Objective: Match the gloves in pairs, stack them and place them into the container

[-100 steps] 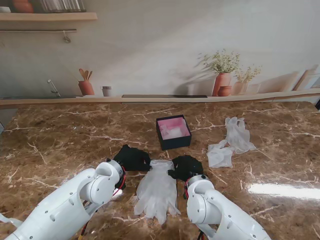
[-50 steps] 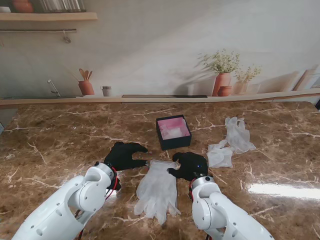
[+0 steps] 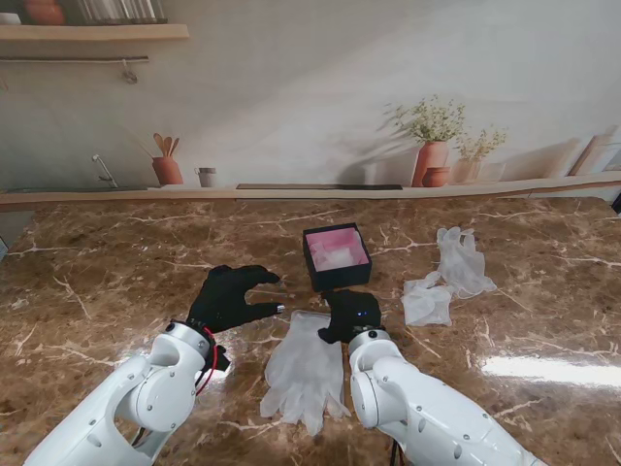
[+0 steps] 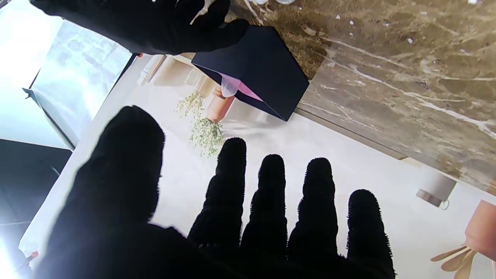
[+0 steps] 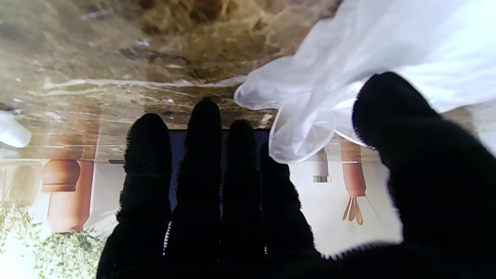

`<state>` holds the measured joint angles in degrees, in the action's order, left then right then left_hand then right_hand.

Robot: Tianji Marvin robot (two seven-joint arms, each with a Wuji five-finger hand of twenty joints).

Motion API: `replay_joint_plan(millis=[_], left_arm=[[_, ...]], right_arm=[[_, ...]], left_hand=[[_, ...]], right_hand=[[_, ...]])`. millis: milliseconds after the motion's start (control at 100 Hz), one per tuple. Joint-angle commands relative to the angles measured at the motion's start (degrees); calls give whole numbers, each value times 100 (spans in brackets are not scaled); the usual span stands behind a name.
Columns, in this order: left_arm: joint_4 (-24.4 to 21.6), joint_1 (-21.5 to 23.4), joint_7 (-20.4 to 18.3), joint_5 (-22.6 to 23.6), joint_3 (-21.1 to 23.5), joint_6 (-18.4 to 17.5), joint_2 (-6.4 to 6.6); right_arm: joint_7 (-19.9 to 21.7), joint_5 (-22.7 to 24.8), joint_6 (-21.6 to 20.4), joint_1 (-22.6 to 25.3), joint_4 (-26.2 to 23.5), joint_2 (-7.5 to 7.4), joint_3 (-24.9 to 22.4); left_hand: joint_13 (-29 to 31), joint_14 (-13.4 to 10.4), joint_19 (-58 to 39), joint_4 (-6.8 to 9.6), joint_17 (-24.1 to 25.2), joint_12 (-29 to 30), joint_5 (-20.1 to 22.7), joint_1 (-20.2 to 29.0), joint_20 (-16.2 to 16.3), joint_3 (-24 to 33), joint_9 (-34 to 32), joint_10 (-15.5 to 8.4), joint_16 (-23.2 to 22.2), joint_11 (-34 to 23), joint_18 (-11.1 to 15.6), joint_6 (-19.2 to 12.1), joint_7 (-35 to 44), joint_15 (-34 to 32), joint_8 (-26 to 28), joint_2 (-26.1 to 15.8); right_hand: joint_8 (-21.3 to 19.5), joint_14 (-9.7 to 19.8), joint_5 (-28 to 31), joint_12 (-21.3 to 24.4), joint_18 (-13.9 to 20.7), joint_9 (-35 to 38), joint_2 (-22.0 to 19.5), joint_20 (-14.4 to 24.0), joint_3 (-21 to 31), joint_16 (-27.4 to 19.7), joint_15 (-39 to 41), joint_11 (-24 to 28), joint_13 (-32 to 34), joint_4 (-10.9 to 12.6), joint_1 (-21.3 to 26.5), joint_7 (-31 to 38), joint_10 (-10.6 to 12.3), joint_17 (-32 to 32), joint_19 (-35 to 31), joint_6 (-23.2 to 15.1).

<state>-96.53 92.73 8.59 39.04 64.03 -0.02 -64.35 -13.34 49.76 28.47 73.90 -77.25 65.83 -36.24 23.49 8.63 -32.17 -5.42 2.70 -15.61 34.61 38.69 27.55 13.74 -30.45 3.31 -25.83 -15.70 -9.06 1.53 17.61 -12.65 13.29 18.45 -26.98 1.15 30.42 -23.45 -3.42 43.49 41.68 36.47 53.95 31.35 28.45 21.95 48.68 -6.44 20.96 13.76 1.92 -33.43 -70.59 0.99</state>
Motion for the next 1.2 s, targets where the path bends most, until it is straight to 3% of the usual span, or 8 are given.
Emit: replay_joint_plan(millis=[0,120,320,390,500,630,820,1190], left_arm=[[-59,54,28,34,19,-19,-9],[-58,74,69,21,48,-67,-16],[-44,105,137,13,84,-103,-27],[-47,119,150,12,96,-89,-29],[-53,137,144,17,111,-85,-27],[-49,148,139,19,123,-101,-24],[-58,158,118,-5,142,-120,-23],[-58,157,105,-14,177,-142,-20]], right_arm=[[216,39,86,-8,79,40,100],[416,18,259,-120,124,39,331],[416,-13,154,-84,175,36,440],[287,-10,98,-55,225,57,456],[3,-53,-97,27,296,107,377],[-342,-191,-429,174,297,170,107],[-722,-530,-839,386,221,267,-329],[-1347,-591,-1521,461,202,307,-956]], left_hand=[[-188,-248,165,166,123,72,42,127,-16,-201,48,-52,76,139,-48,-87,-26,199,-14,-223],[-183,-262,217,170,122,77,83,153,-8,-248,33,-71,84,158,-55,-102,-25,218,1,-233],[-166,-283,271,175,127,87,175,172,27,-334,20,-95,91,182,-78,-151,8,236,40,-267],[-161,-278,295,176,131,89,211,185,32,-362,8,-88,92,184,-101,-151,24,239,54,-265],[-158,-289,333,181,134,100,259,210,41,-409,-3,-98,100,198,-110,-179,41,251,74,-279],[-145,-291,373,187,134,108,299,235,56,-461,-24,-107,106,204,-127,-196,61,258,98,-296],[-147,-270,413,196,134,111,312,270,83,-536,-25,-72,109,209,-135,-208,67,263,123,-313],[-181,-284,509,214,144,116,329,339,101,-667,-13,-85,122,225,-134,-205,61,286,149,-343]], right_hand=[[124,106,-180,-724,172,301,296,234,235,583,804,836,317,-172,105,-43,290,-34,-315,104],[144,338,349,-2387,100,815,695,439,453,1532,2289,2286,295,-274,98,410,771,20,-558,-132],[-1331,378,2107,-3952,36,554,1262,740,735,2039,2763,2526,-589,-494,240,2127,853,699,-371,-1256],[-1148,297,2340,-3573,146,-89,1478,879,537,1840,2264,1907,-1341,-1308,554,3317,692,1018,-108,-1707],[-1925,145,2350,-2002,186,-346,1478,874,493,672,873,734,-1440,-1360,806,3739,359,902,-18,-2139],[-2597,-32,2524,-958,-29,1340,1583,563,649,96,406,438,442,-1361,1044,3755,327,-197,-290,-2174],[-2747,147,2706,-1705,159,3123,1789,122,792,484,1291,937,2333,-1337,1493,3864,646,-1853,-1423,-2205],[-2007,62,2511,-2027,218,3032,1522,4,700,998,1501,1058,2041,-1155,1842,3756,644,-1466,-1307,-2097]])
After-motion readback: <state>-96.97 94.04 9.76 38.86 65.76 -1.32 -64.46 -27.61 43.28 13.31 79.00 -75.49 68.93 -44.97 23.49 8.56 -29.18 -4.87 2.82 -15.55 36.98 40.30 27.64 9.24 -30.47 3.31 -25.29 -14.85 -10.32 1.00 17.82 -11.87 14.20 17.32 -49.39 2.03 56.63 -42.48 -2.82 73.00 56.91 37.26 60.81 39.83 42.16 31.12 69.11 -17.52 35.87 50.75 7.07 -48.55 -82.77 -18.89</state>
